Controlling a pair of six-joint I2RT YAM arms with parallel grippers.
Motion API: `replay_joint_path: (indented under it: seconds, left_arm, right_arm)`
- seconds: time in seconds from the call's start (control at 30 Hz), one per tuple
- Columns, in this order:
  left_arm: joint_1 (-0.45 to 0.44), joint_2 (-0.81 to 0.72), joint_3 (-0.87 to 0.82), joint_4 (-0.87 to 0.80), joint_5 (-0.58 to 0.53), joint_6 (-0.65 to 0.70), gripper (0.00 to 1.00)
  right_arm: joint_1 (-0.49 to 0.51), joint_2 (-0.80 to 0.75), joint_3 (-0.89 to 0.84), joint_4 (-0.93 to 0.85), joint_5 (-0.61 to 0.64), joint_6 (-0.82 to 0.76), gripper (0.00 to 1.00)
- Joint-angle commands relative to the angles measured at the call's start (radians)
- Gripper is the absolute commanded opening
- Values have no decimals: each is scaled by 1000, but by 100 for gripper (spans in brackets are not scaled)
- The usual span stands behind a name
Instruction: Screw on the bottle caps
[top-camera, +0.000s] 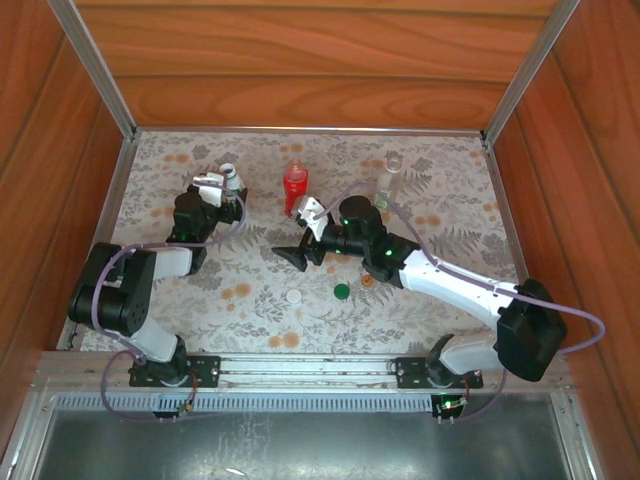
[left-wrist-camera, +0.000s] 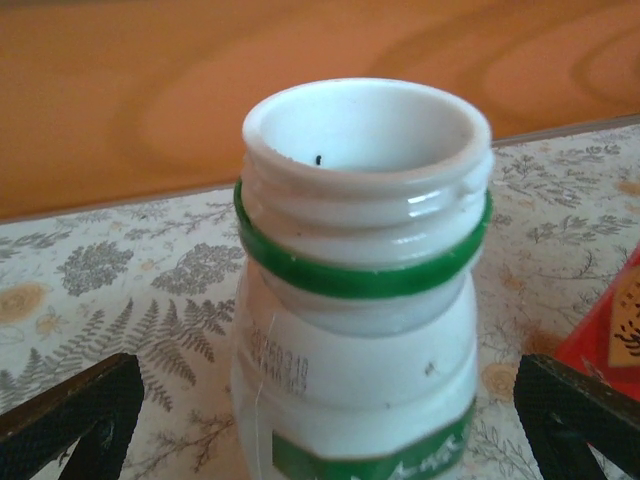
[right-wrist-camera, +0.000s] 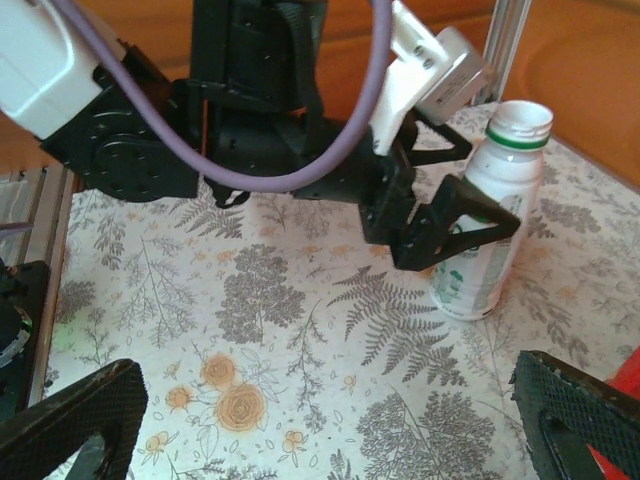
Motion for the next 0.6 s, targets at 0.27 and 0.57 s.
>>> replay_joint_path:
  seconds: [0.27, 0.57]
  left_arm:
    - [14, 136, 101, 106, 71, -37, 87]
    - [18, 142, 98, 108, 118, -27, 64]
  right_arm:
    - [11, 42, 19, 60, 13, 32, 100]
    - [11, 47, 10, 56, 47, 47, 100]
